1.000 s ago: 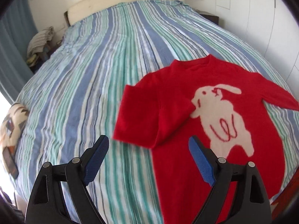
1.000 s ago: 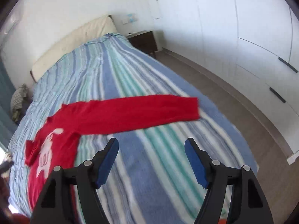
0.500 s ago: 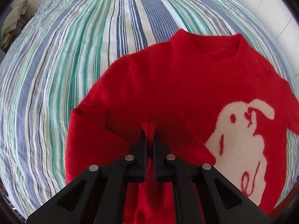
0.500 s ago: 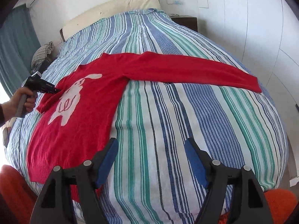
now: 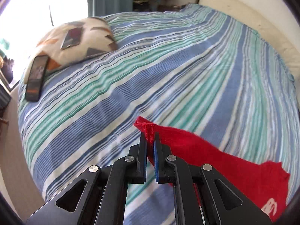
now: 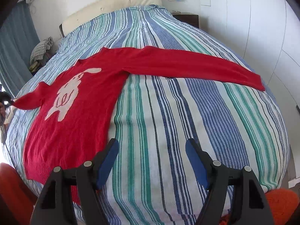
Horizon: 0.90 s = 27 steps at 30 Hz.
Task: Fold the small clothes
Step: 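Grasp the other sleeve cuff with the left tool, pull it outward, release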
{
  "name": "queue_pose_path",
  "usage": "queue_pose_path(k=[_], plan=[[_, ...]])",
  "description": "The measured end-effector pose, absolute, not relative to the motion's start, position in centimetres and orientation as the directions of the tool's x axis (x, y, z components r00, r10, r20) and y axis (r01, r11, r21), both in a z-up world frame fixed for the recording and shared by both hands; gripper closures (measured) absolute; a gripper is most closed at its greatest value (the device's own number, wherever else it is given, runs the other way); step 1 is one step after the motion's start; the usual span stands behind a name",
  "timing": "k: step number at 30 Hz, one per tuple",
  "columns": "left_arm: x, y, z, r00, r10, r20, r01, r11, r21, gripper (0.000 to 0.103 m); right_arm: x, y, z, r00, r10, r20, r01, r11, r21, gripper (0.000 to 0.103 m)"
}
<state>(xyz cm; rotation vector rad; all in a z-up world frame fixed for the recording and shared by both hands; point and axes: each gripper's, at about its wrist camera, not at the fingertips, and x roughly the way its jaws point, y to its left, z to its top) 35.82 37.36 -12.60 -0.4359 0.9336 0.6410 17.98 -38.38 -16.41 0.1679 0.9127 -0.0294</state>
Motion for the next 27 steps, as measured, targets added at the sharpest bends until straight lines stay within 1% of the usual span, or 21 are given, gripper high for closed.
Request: queue_pose_path(k=[4, 8, 10, 15, 16, 18, 19, 20, 21, 22, 24, 25, 26, 27], plan=[[33.3, 37.9, -17.6, 0.347, 0.349, -0.871, -0.691, 0.722, 0.015, 0.099, 18.3, -37.8, -17.1, 0.59, 0.032, -0.807, 0.086, 0.991, 0.102, 0.03], [32.3, 36.9, -20.1, 0.294, 0.413, -0.862, -0.685, 0.72, 0.111, 0.1, 18.6, -37.6, -17.7, 0.567, 0.016, -0.824, 0.092, 0.992, 0.082, 0.03], [32.0, 36.7, -20.5, 0.293, 0.42, -0.859, -0.683, 0.72, 0.12, 0.1, 18.6, -37.5, -17.9, 0.562, 0.007, -0.827, 0.095, 0.993, 0.074, 0.03], [31.6, 37.6, -21.5, 0.305, 0.388, -0.87, -0.671, 0.735, 0.093, 0.099, 18.8, -37.2, -18.1, 0.553, -0.001, -0.833, 0.088, 0.994, 0.057, 0.03], [31.6, 37.9, -21.3, 0.312, 0.38, -0.871, -0.667, 0.741, 0.084, 0.095, 18.8, -37.2, -18.1, 0.552, -0.002, -0.834, 0.089, 0.994, 0.057, 0.03], [30.6, 38.9, -20.7, 0.352, 0.329, -0.876, -0.683, 0.73, 0.0, 0.088, 18.8, -37.4, -18.1, 0.553, -0.004, -0.833, 0.099, 0.993, 0.06, 0.03], [29.8, 39.3, -20.0, 0.366, 0.308, -0.878, -0.699, 0.714, -0.041, 0.074, 18.8, -37.6, -18.0, 0.557, -0.009, -0.83, 0.107, 0.992, 0.062, 0.03], [28.9, 39.4, -19.2, 0.373, 0.308, -0.875, -0.71, 0.702, -0.056, 0.052, 18.7, -37.7, -17.8, 0.565, -0.014, -0.825, 0.116, 0.991, 0.063, 0.03], [28.0, 39.0, -18.0, 0.393, 0.32, -0.862, -0.705, 0.707, -0.059, 0.044, 18.6, -37.8, -17.5, 0.578, -0.021, -0.816, 0.123, 0.99, 0.061, 0.03], [27.3, 38.1, -16.7, 0.447, 0.32, -0.835, -0.671, 0.738, -0.076, 0.037, 18.5, -37.8, -17.2, 0.592, -0.028, -0.805, 0.127, 0.99, 0.059, 0.03], [26.8, 34.8, -14.4, 0.583, 0.244, -0.775, -0.514, 0.849, -0.119, 0.029, 18.4, -37.7, -16.7, 0.616, -0.038, -0.787, 0.125, 0.991, 0.049, 0.03], [27.1, 32.6, -13.7, 0.623, 0.188, -0.759, -0.413, 0.903, -0.116, 0.018, 18.6, -37.5, -16.6, 0.623, -0.043, -0.781, 0.122, 0.992, 0.043, 0.03], [27.5, 30.0, -13.4, 0.651, 0.124, -0.748, -0.3, 0.948, -0.104, 0.011, 18.9, -37.3, -16.6, 0.626, -0.048, -0.778, 0.12, 0.992, 0.035, 0.03], [28.1, 27.1, -13.3, 0.668, 0.057, -0.742, -0.176, 0.981, -0.083, 0.011, 19.3, -37.2, -16.6, 0.626, -0.054, -0.778, 0.119, 0.992, 0.028, 0.03]])
